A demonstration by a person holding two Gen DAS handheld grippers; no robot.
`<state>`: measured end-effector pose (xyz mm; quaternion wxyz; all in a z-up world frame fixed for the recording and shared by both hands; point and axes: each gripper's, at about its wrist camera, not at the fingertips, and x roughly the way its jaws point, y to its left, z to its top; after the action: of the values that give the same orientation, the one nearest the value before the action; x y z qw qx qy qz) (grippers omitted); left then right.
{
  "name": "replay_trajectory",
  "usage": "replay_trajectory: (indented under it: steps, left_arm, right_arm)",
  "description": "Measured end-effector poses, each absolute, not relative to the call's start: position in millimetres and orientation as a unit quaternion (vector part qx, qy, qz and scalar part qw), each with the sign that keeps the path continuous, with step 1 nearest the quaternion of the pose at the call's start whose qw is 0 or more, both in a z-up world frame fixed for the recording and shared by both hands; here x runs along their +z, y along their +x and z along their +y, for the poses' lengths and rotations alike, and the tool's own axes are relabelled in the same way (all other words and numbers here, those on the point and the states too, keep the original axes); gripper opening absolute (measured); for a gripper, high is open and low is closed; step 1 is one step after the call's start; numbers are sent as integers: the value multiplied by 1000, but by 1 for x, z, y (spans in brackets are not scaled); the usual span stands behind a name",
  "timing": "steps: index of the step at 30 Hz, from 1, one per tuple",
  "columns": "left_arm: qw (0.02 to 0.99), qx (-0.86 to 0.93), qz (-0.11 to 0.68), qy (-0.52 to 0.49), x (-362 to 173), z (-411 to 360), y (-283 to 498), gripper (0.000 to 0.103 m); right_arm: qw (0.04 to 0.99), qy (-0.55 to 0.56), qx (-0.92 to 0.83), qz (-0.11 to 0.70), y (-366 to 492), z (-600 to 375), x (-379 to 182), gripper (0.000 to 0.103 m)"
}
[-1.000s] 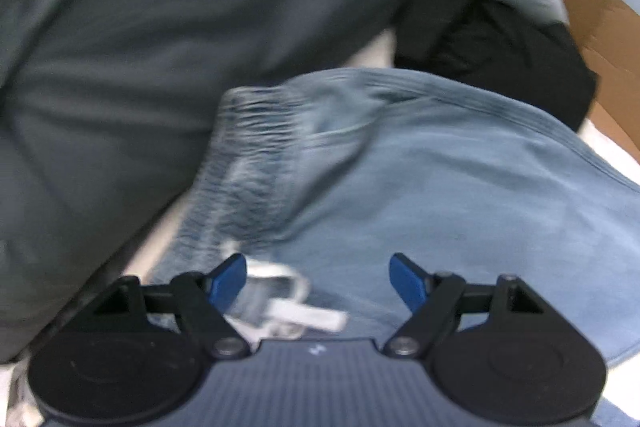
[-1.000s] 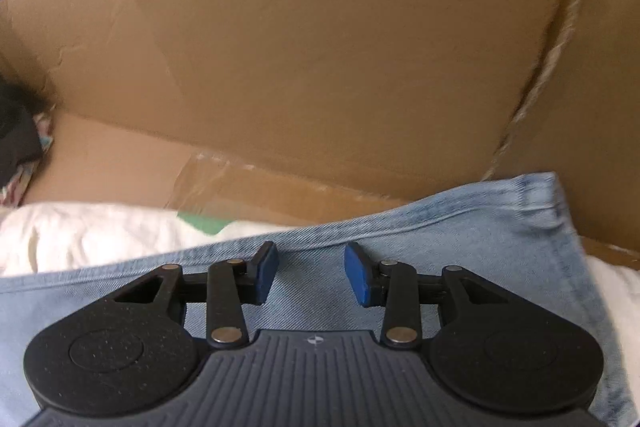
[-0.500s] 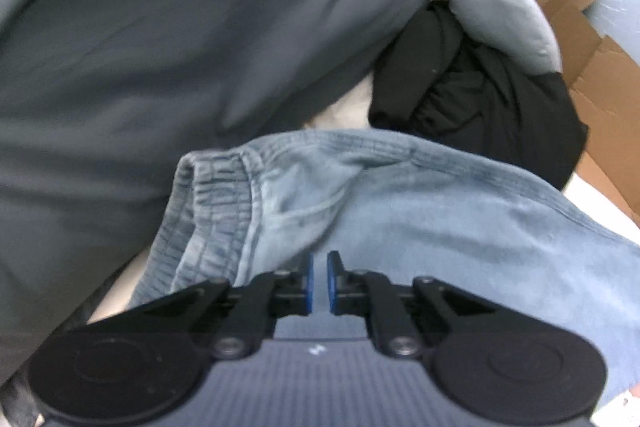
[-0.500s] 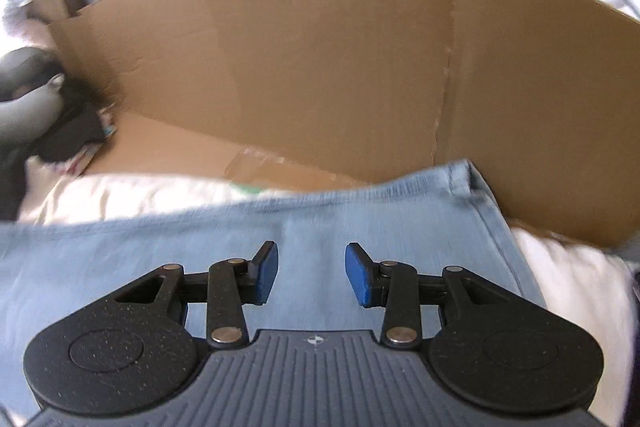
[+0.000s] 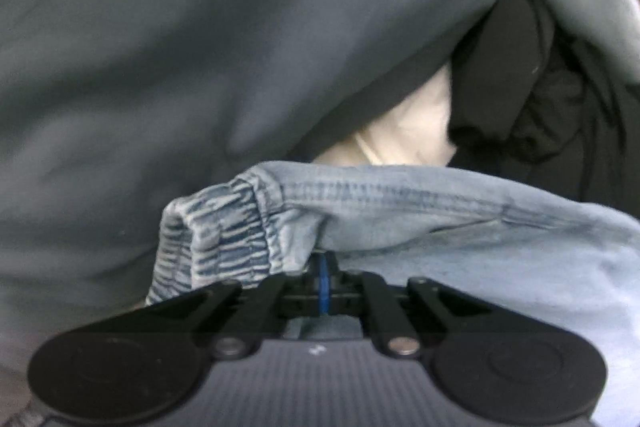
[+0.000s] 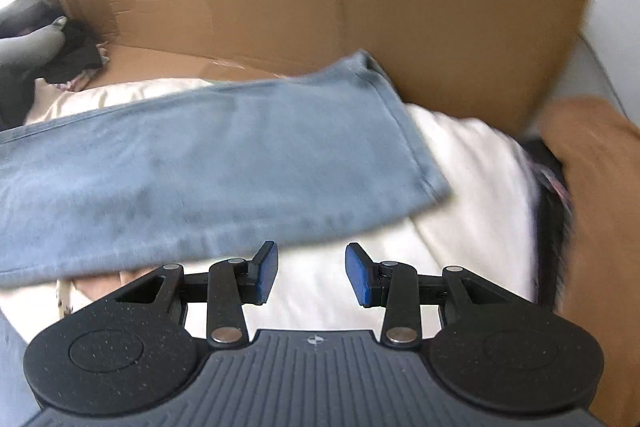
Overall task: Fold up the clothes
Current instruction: 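Grasp the waistband with the left tool and pull it straight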
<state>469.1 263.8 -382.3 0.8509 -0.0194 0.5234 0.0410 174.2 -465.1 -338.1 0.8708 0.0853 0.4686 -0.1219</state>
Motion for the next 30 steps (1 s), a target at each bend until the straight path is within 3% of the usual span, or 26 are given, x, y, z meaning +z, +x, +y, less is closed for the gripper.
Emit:
replay_trajectory:
  steps: [13,19,30]
  left_arm:
    - [848,-1,529,-27,-327,273,436,9]
    - [832,13,554,-13,-351,279,434,3]
    - [820,30,571,13,-386,301,470,3]
  right_arm:
    - [850,114,-186,480,76,-470,-322,44]
    - [826,145,-210,503,34,-457,-338,44]
    - [781,184,-230,551,-9,-435,-368,45]
